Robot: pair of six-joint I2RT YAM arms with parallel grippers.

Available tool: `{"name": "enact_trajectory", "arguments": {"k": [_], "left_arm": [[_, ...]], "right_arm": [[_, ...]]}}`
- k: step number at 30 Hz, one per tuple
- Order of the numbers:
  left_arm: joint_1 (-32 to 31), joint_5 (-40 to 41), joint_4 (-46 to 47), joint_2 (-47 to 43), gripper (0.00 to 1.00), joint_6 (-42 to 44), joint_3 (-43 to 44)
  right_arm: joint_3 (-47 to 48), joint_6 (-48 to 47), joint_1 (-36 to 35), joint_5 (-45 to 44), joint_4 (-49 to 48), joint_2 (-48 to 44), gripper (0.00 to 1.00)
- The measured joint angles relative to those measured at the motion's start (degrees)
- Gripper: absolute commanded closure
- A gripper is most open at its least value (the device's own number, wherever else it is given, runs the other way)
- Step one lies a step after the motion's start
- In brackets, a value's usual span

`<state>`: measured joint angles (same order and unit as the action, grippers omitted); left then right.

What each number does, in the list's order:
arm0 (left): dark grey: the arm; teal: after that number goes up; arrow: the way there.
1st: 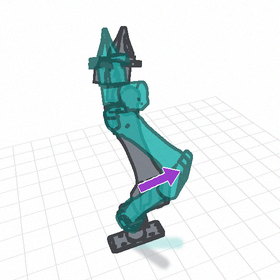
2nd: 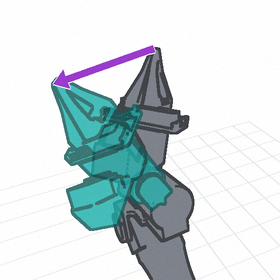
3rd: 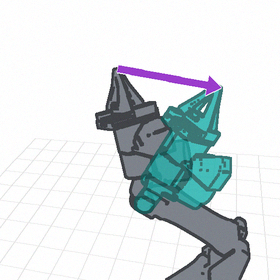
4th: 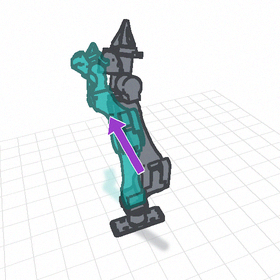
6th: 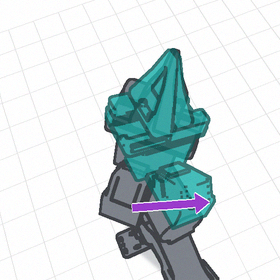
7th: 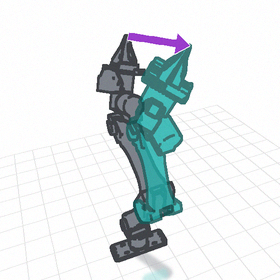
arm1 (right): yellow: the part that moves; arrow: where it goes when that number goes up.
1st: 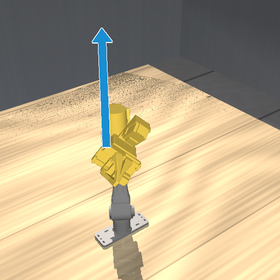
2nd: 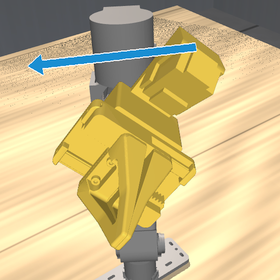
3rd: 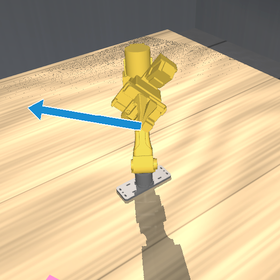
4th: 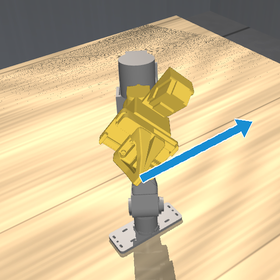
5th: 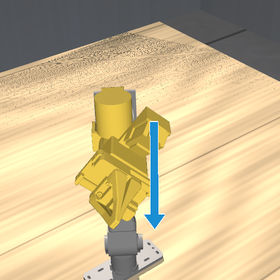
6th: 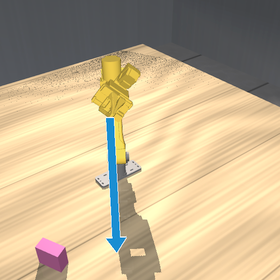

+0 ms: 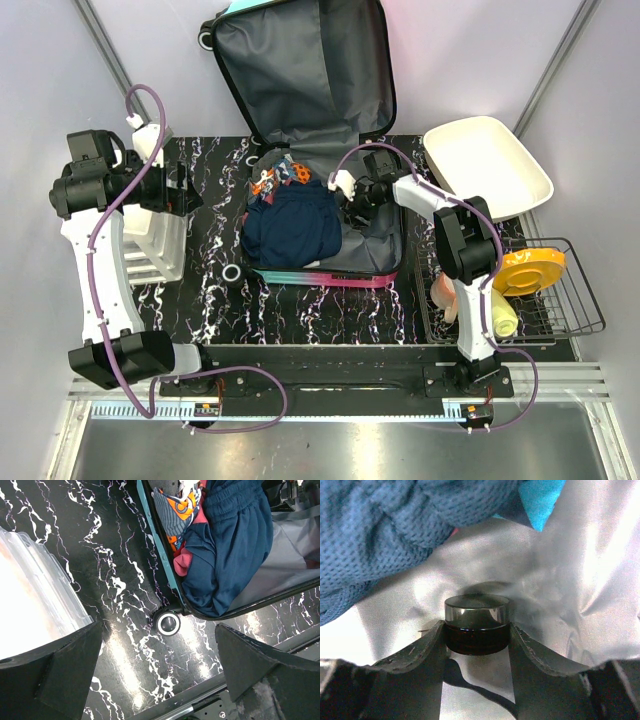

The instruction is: Open, take out, and arrange the luggage

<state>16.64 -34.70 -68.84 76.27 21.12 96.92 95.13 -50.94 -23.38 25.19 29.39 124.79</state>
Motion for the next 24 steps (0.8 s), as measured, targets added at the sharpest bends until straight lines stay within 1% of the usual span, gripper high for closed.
{"name": "enact_trajectory", "arguments": {"k": [5,7,11,15,19,21,24], "left_arm": [[-1.25,-1.70,0.26,-0.02,0.01,0.00,0.00],[-2.43,-2.49,0.98,-0.02,0.01,0.02,0.00],[-4.37,-5.09,2.64,-0.02,0.01,0.24,0.00],[-5.73,-9.84,4.15,-0.20,0.01,2.16,0.00],[-7.93,-17.53,5.81,-2.58,0.01,10.29,-1.53],[-10.51,-20.17,6.03,-5.44,0.01,15.72,-3.76],[-17.07,-21.90,6.10,-9.79,0.01,24.33,-6.51]], "right_arm": [[-1.01,0.48,0.37,1.27,0.02,-1.14,0.64],[-1.31,1.38,0.72,2.47,0.46,-2.64,0.64],[-1.31,3.80,2.73,6.47,0.63,-8.17,0.65],[-1.31,6.36,4.72,11.96,1.07,-15.69,0.67],[-0.50,10.80,5.05,20.92,3.06,-22.62,0.70],[0.59,13.27,4.70,25.64,4.28,-24.57,0.70],[1.40,17.59,3.91,33.16,6.36,-26.69,0.70]]}}
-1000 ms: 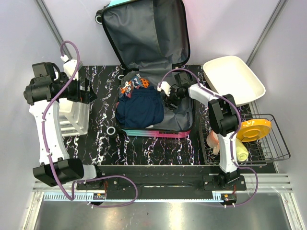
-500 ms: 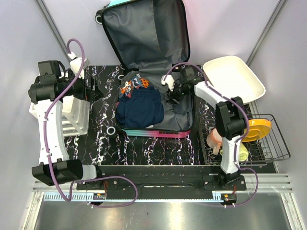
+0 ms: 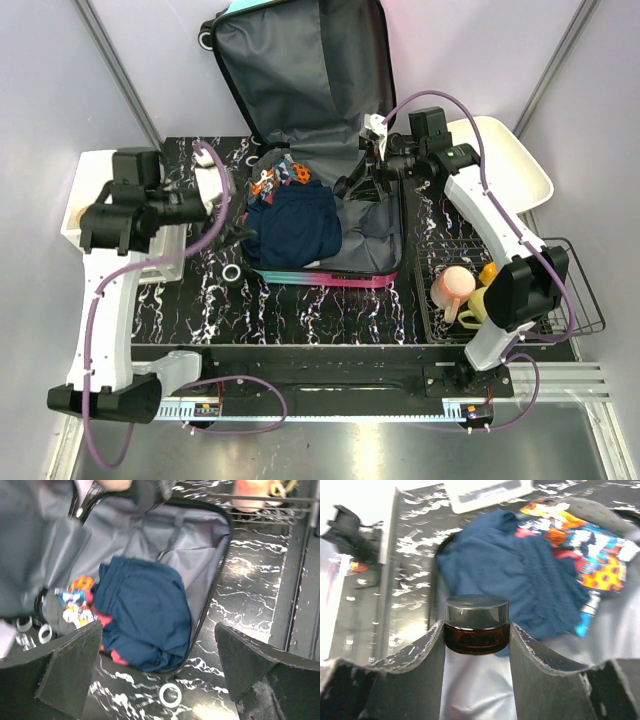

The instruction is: Open, take out, and arrange the luggage

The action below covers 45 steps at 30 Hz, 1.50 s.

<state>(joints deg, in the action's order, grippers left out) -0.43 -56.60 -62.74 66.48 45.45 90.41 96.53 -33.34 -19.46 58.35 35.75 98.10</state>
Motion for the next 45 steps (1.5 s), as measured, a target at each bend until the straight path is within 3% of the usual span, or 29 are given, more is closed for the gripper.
{"name": "enact_trajectory", "arguments": {"k": [11,16,27,45], "left_arm": [[-26.53,2.45,3.48,-0.96,0.04,19.50,-4.35],[-34.10,4.04,7.67,-0.63,0.08,24.37,-6.93],[-39.39,4.61,9.73,2.54,0.15,31.63,-6.95],[-42.27,6.10,8.41,4.98,0.60,32.26,-6.95]], "right_arm": [[-2.08,6.62,-7.96,14.64,9.51,-2.08,0.71],[-4.76,6.29,-10.64,16.41,12.15,-4.61,0.71],[-7.39,3.37,-13.18,16.57,15.17,-9.73,0.71],[-7.28,-2.47,-13.16,16.31,20.74,-10.05,0.70]]}}
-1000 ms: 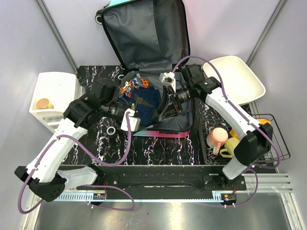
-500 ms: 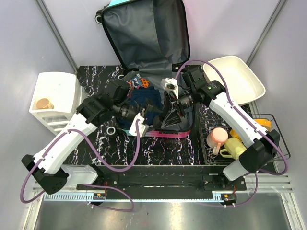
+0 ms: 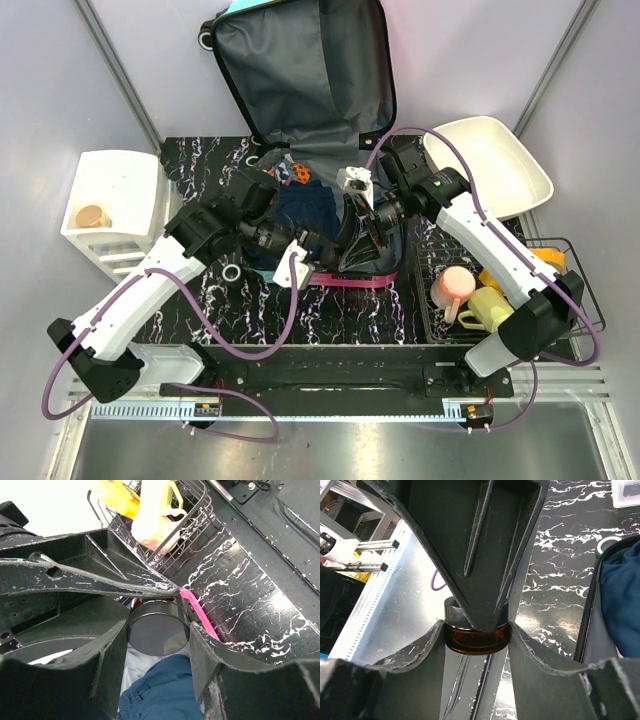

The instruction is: Open, take out, and arrange the luggage

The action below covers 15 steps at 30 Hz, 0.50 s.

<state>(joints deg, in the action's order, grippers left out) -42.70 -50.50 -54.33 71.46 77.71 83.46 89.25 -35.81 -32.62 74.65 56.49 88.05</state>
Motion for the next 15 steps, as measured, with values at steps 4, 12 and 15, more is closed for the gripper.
{"name": "enact_trajectory", "arguments": {"k": [4,12,15], "left_arm": [[-0.37,0.55,0.02,0.00,0.76,-0.33,0.00],[-0.17,3.93,0.83,-0.33,0.93,-11.15,0.07],[1.77,5.77,0.98,-1.66,0.93,-18.43,0.07]], "right_arm": [[0.00,-0.17,0.00,-0.04,0.37,0.00,0.45],[1.31,1.84,0.31,-4.61,-1.27,0.11,0.00],[1.79,6.08,2.86,-7.28,-5.95,0.09,0.00]]}}
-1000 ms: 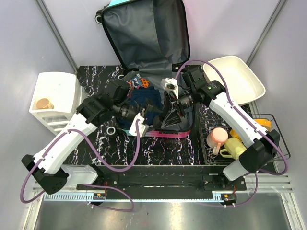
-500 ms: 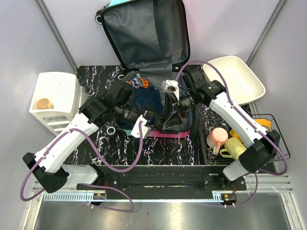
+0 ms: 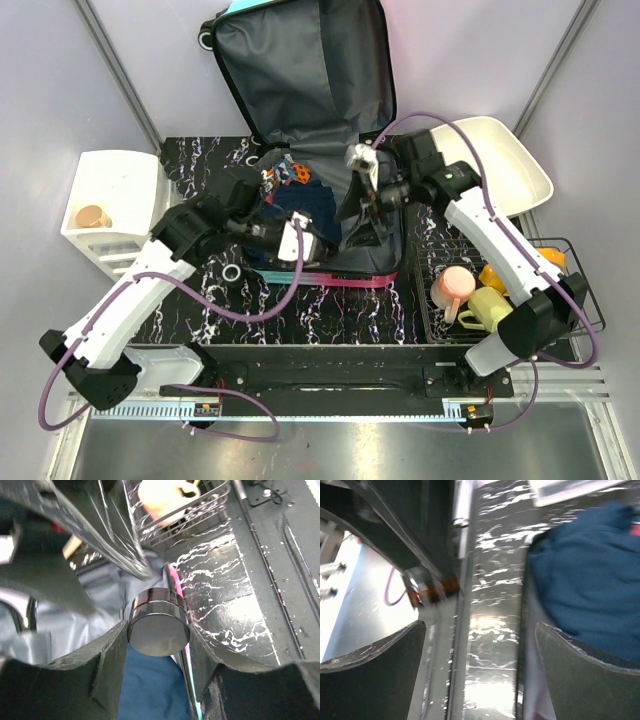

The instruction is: Open, take out, and arrange the luggage

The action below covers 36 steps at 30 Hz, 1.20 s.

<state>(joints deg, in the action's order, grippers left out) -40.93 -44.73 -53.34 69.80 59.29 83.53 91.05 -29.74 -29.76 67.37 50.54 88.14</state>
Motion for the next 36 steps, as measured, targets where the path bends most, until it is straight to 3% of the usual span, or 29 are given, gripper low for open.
{"name": "enact_trajectory", "arguments": {"k": [7,14,21,29,36], "left_arm": [[12.46,9.14,-1.70,-2.84,0.94,-17.49,4.61],[30.38,24.48,-10.91,3.89,0.99,-30.62,20.09],[44.85,37.13,-21.55,12.44,0.95,-34.64,28.76],[61.88,39.39,-24.09,18.58,0.94,-35.63,29.70],[65.70,38.53,-24.63,19.93,0.92,-35.34,26.64]], "right_arm": [[-0.74,13.79,13.11,-6.38,-17.22,0.00,0.00],[-0.70,17.16,13.14,-7.87,-22.18,0.48,0.00],[1.46,19.58,12.98,-7.85,-23.32,4.87,0.00],[6.75,21.24,12.98,-7.19,-22.45,8.33,0.00],[9.46,22.01,12.98,-6.64,-21.77,9.33,0.00]]}}
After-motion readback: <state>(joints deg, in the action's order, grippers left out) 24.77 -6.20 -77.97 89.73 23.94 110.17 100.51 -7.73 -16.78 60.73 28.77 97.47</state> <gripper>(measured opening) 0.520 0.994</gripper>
